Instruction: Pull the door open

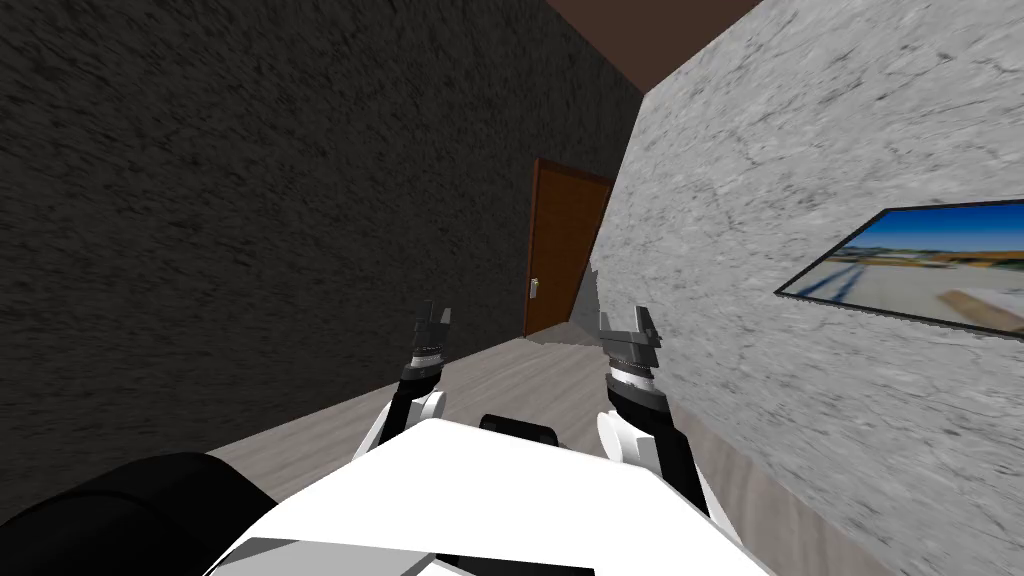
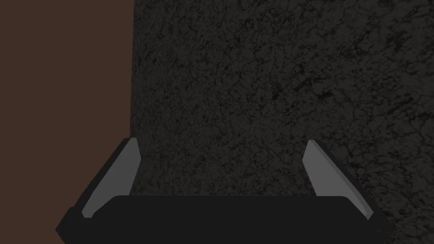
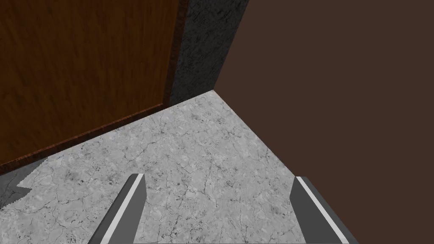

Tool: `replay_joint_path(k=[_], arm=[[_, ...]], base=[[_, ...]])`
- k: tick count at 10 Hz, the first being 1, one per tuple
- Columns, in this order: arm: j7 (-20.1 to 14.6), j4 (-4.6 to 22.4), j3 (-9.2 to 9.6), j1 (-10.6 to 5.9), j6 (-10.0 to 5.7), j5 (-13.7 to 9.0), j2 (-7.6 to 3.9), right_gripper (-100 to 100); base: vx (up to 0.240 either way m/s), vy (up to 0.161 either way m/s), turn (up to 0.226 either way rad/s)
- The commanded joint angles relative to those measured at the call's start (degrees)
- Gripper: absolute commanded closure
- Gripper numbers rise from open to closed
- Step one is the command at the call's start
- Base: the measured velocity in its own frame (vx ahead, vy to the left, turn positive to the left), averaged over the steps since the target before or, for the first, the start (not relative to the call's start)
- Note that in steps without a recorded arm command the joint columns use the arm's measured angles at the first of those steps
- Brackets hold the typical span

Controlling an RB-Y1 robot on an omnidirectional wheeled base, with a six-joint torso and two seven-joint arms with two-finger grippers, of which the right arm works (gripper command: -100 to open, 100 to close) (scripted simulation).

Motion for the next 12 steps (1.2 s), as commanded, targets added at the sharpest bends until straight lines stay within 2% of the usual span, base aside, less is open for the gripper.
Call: replay_joint_path(k=[1, 7, 12], arm=[[-1.33, 1.66, 0.17, -0.79, 0.13, -1.65, -0.68, -100], [-7.18, 9.02, 0.90, -4.28, 0.72, -8.92, -3.17, -100], [-11.03, 13.85, 1.38, -6.57, 1.11, -13.70, -4.56, -100]], base=[[0.060, -0.036, 0.149], [0.140, -0.084, 0.163], [0.086, -0.065, 0.133]])
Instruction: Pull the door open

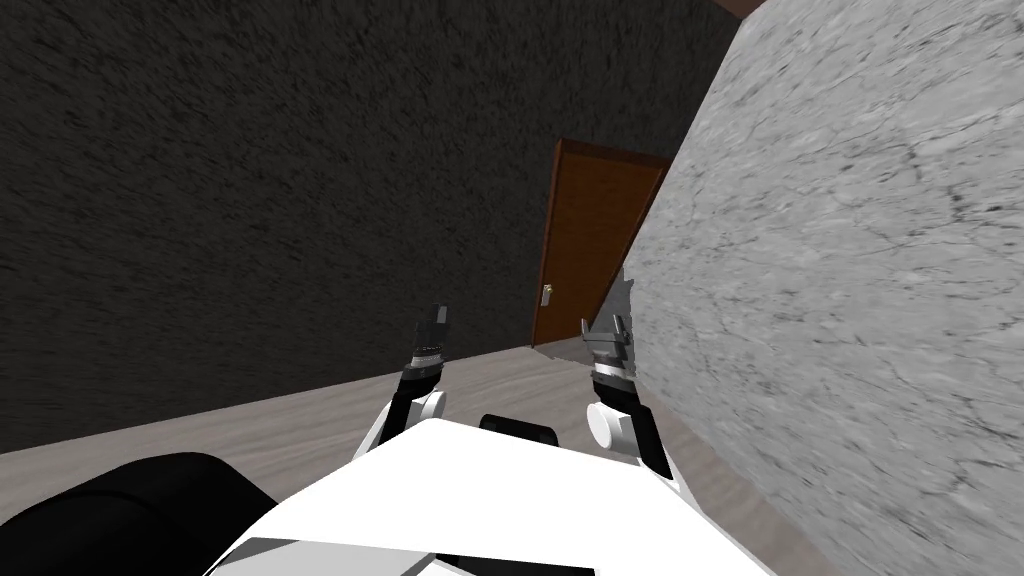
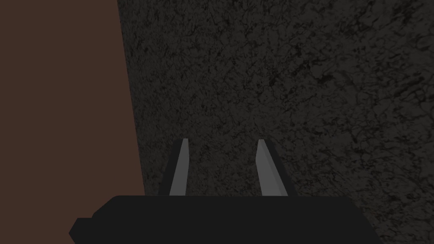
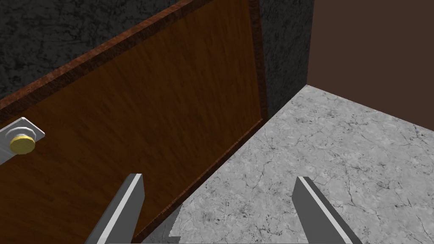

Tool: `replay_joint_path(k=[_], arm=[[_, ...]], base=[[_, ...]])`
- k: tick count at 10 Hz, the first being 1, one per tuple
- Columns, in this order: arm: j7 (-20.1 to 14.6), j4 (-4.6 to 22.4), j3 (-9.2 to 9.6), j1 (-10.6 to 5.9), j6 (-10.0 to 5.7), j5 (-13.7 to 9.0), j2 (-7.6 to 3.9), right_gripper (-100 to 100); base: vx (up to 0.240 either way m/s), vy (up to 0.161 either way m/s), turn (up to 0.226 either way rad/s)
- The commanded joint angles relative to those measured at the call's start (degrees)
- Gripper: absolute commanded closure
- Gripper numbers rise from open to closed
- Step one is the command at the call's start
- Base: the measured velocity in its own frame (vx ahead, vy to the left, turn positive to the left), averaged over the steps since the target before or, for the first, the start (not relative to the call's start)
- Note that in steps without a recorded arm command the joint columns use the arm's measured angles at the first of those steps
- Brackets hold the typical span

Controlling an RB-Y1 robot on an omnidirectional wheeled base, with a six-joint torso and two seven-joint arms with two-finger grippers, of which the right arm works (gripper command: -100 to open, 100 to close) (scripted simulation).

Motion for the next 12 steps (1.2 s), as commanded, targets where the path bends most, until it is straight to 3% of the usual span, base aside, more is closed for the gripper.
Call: replay_joint_path(k=[1, 12], arm=[[-1.46, 1.69, 0.13, -0.81, 0.18, -1.71, -0.51, -100], [-11.25, 13.99, 1.36, -6.64, 1.17, -13.87, -3.71, -100]], base=[[0.090, -0.066, 0.136], [0.080, -0.088, 0.145]])
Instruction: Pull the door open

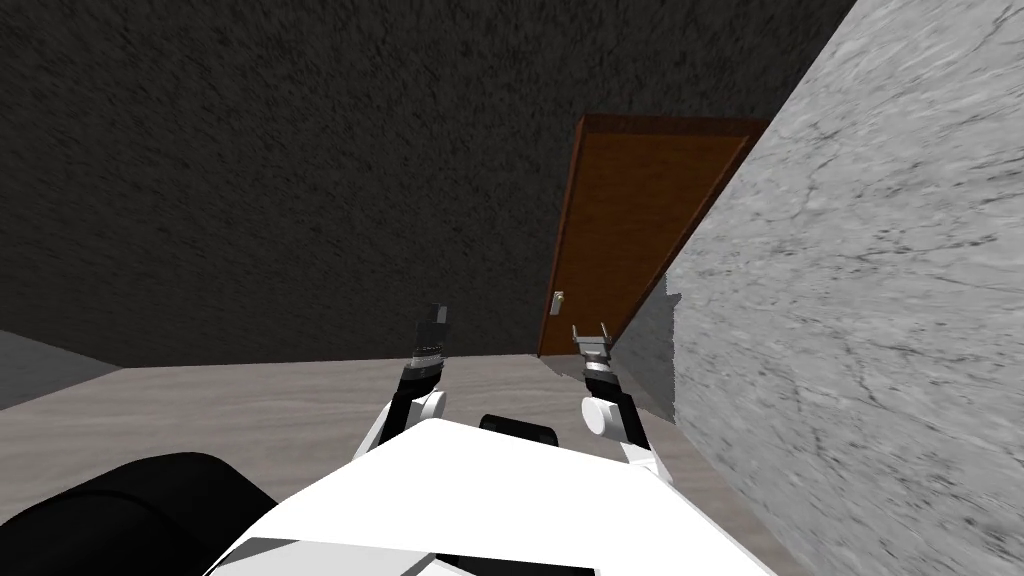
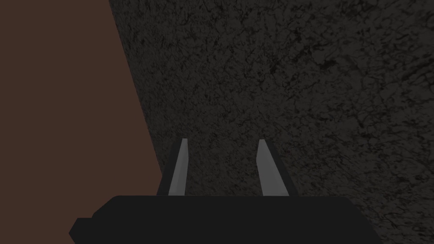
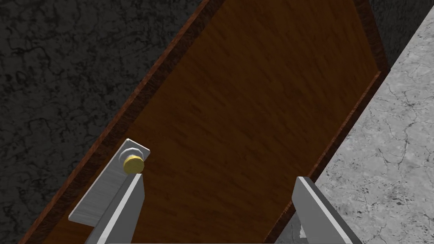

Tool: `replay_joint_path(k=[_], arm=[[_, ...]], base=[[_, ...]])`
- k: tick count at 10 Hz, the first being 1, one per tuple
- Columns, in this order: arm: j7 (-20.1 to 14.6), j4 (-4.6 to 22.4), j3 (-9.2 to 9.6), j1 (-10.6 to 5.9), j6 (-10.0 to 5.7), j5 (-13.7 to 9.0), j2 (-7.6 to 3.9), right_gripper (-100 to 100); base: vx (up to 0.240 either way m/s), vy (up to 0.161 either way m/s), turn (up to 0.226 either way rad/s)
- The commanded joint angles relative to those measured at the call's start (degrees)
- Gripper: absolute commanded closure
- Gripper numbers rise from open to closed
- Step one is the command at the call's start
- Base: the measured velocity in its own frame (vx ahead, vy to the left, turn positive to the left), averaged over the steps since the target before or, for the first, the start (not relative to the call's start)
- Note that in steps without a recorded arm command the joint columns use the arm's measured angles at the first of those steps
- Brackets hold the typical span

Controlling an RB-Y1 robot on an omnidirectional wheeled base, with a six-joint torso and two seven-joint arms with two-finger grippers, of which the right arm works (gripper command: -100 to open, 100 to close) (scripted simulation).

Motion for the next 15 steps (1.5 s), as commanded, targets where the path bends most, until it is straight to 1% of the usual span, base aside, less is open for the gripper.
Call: replay_joint_path(k=[1, 8, 15], arm=[[-1.52, 1.99, 0.04, -1.23, 0.40, -1.92, -0.37, -100], [-7.85, 9.93, 0.84, -5.00, 1.04, -9.78, -2.28, -100], [-13.54, 17.08, 1.55, -8.39, 1.61, -16.84, -3.95, -100]], base=[[0.082, -0.100, 0.128], [0.064, -0.096, 0.147], [0.058, -0.098, 0.136]])
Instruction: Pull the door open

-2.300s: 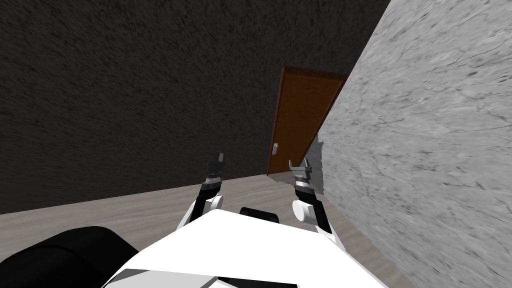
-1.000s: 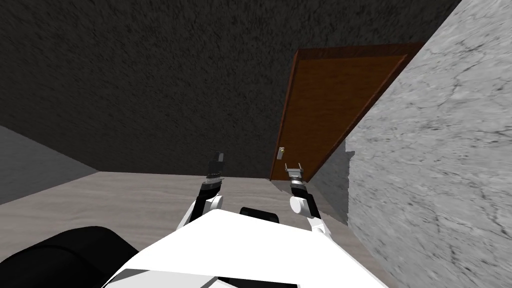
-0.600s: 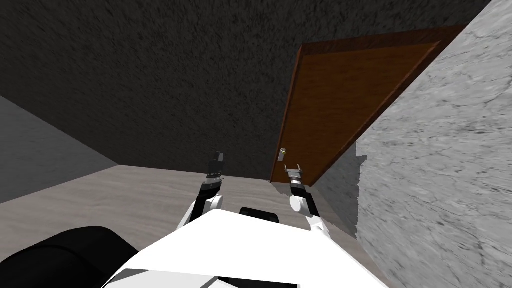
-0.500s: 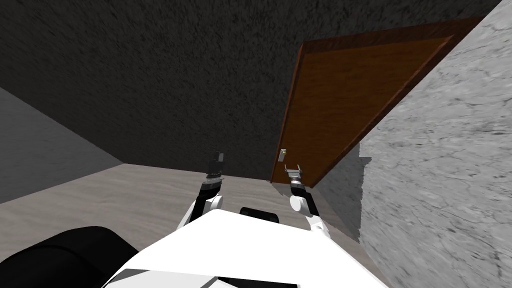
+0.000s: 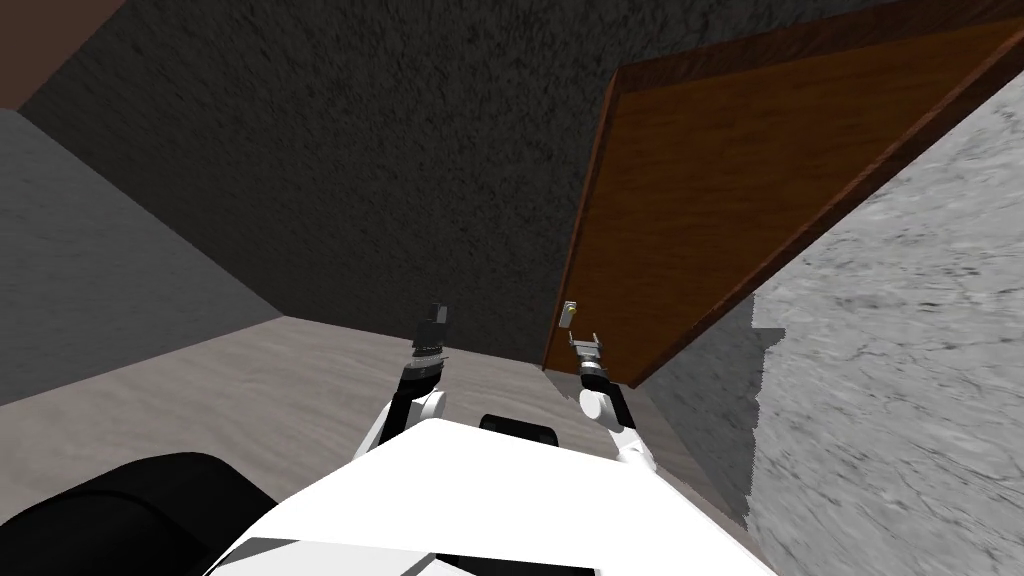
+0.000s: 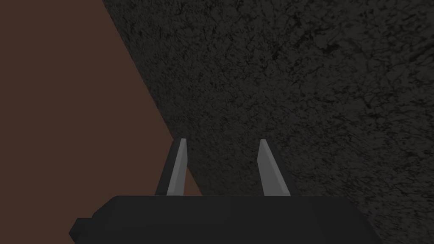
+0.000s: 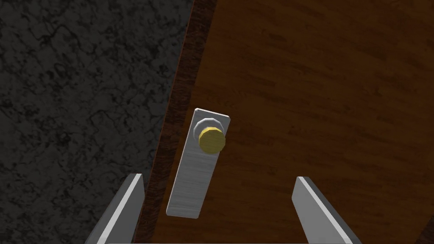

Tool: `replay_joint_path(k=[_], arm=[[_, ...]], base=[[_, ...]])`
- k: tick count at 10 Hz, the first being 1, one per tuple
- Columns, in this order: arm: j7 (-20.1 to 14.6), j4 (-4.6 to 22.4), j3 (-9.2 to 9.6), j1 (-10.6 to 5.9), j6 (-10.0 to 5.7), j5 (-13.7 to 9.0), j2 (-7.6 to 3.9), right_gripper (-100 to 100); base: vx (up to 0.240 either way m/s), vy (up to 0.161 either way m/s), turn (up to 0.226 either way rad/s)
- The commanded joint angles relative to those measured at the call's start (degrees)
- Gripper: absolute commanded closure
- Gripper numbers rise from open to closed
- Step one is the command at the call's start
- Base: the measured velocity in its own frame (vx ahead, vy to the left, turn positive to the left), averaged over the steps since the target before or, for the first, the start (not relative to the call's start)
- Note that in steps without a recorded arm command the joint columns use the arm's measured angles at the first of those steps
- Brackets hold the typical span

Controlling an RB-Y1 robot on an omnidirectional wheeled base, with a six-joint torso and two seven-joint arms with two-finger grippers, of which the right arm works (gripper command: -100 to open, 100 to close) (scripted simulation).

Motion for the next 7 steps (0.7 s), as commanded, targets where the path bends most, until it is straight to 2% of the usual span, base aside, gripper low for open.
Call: replay_joint_path(k=[1, 2, 5, 7], arm=[[-1.30, 1.55, 0.08, -0.81, 0.26, -1.60, -0.37, -100], [-2.69, 3.29, 0.25, -1.64, 0.40, -3.32, -0.76, -100], [-4.64, 5.74, 0.49, -2.80, 0.59, -5.74, -1.32, -100], [-6.72, 8.36, 0.75, -4.04, 0.80, -8.33, -1.90, -100]], base=[[0.061, -0.099, 0.124], [0.062, -0.126, 0.152], [0.042, -0.115, 0.134], [0.074, -0.112, 0.168]])
